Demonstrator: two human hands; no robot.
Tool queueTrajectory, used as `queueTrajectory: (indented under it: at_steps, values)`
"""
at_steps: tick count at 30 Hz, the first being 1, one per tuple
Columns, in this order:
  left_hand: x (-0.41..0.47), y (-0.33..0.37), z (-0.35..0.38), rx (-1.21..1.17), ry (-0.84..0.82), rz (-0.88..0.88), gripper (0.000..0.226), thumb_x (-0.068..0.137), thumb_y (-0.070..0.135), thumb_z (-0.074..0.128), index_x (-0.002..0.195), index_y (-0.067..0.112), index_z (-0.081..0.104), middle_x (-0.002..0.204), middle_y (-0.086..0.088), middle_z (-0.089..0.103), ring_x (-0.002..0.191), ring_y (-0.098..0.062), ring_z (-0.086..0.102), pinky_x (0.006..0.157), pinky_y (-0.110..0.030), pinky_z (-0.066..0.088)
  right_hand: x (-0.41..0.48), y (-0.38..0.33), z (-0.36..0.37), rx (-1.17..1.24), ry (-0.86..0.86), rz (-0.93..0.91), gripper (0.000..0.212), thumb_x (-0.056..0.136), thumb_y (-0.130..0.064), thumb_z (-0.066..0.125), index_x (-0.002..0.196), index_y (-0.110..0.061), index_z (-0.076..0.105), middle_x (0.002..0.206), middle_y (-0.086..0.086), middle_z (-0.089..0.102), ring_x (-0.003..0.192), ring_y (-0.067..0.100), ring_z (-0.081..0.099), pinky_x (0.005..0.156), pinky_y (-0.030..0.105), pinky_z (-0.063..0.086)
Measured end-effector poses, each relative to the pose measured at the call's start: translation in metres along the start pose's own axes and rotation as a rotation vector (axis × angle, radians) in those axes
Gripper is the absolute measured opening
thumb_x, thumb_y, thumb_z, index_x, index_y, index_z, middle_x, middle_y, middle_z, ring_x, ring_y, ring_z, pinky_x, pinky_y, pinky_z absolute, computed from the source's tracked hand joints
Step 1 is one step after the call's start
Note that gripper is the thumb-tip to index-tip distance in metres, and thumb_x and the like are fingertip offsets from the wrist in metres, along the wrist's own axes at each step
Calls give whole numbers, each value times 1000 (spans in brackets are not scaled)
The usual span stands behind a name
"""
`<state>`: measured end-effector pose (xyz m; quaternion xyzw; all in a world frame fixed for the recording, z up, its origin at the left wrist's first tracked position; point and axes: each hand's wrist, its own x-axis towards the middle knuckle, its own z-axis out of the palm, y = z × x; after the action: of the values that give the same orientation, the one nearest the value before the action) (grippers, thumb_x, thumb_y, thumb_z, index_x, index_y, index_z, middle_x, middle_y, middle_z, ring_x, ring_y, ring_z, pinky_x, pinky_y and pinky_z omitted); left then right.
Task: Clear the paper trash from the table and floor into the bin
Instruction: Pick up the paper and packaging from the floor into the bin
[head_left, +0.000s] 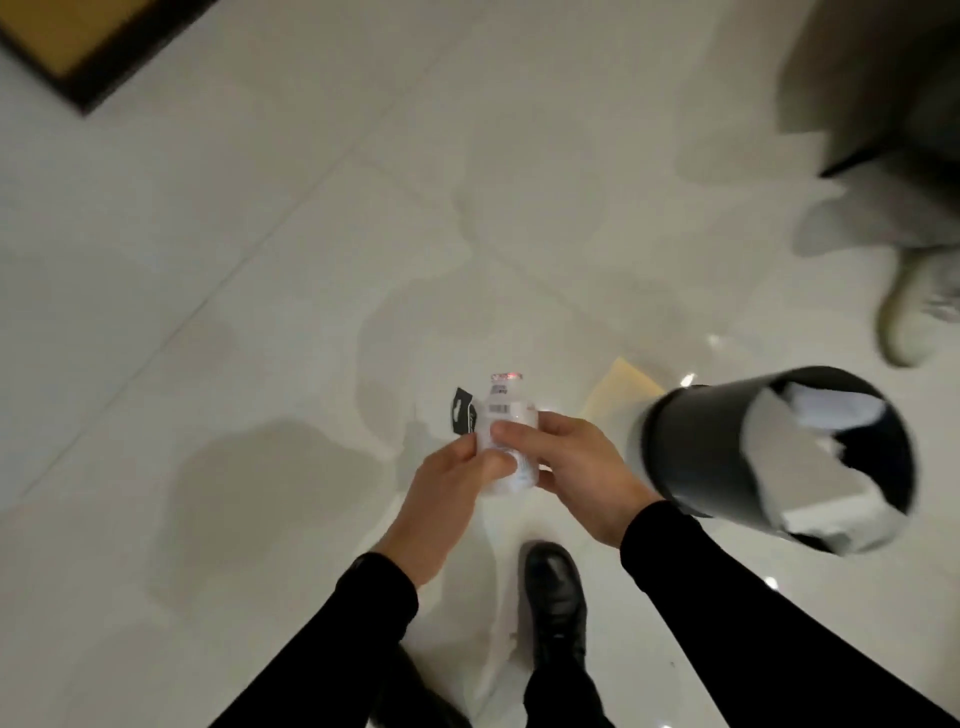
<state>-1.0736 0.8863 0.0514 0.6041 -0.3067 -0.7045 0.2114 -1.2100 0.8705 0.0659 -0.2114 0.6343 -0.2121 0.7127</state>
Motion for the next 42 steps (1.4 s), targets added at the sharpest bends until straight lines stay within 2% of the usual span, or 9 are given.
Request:
queueTrajectory:
  at_steps: [5,9,13,17,22,27,31,36,42]
  values:
    - [9,55,121,151,-218,56,14,72,20,73,71,33,74,67,12,72,70,1,66,70,-15,51,-56,-22,-106,18,391,-112,18,75,-15,69,92,-7,70,78,6,70,65,16,63,60,26,52]
    - [24,45,195,331,-194,-3,30,78,31,70,102,18,58,89,4,63,86,-15,60,86,-31,48,-81,-4,-200,-53,779,-174,25,75,-23,71,93,-8,65,82,6,68,70,17,62,65,29,51]
    - [40,18,219,457,-163,-54,16,80,26,66,92,21,57,87,4,62,86,-19,60,79,-31,48,-84,30,-279,-67,1034,-141,41,72,-30,73,106,-16,55,95,3,64,85,22,62,76,33,52]
    - [61,-4,219,596,-28,-85,18,82,22,61,99,15,59,89,-5,66,88,-24,65,88,-41,52,-52,60,-323,-140,1027,-123,51,74,-26,73,117,-15,49,97,2,62,87,23,61,62,21,43]
    - [91,-12,228,589,54,-79,15,84,17,59,98,11,59,83,-6,64,78,-24,63,82,-39,50,2,77,-336,-507,791,-81,45,85,-29,59,127,-17,54,131,12,55,123,30,48,92,30,38]
    - [119,-1,235,624,97,-81,16,84,18,58,97,9,64,80,0,64,81,-25,65,85,-42,51,-3,99,-353,-995,781,102,59,92,-53,37,142,-21,38,158,17,7,146,31,5,117,47,12]
    - [131,8,239,666,110,-98,22,84,20,57,101,8,64,87,-2,65,81,-22,65,88,-43,52,-18,113,-365,-466,845,78,89,81,-66,47,150,-28,5,159,14,-7,147,26,1,118,39,9]
    - [138,13,233,720,100,-84,17,85,21,56,94,10,65,84,1,65,80,-22,65,86,-41,51,-16,129,-375,219,649,354,48,86,-31,50,129,-11,43,118,16,61,94,34,65,76,46,59]
    - [131,13,209,706,123,-126,11,85,16,56,90,10,64,86,-6,66,72,-22,63,83,-38,50,-18,134,-378,460,493,446,45,91,-49,46,98,-6,56,82,21,60,63,35,64,52,41,60]
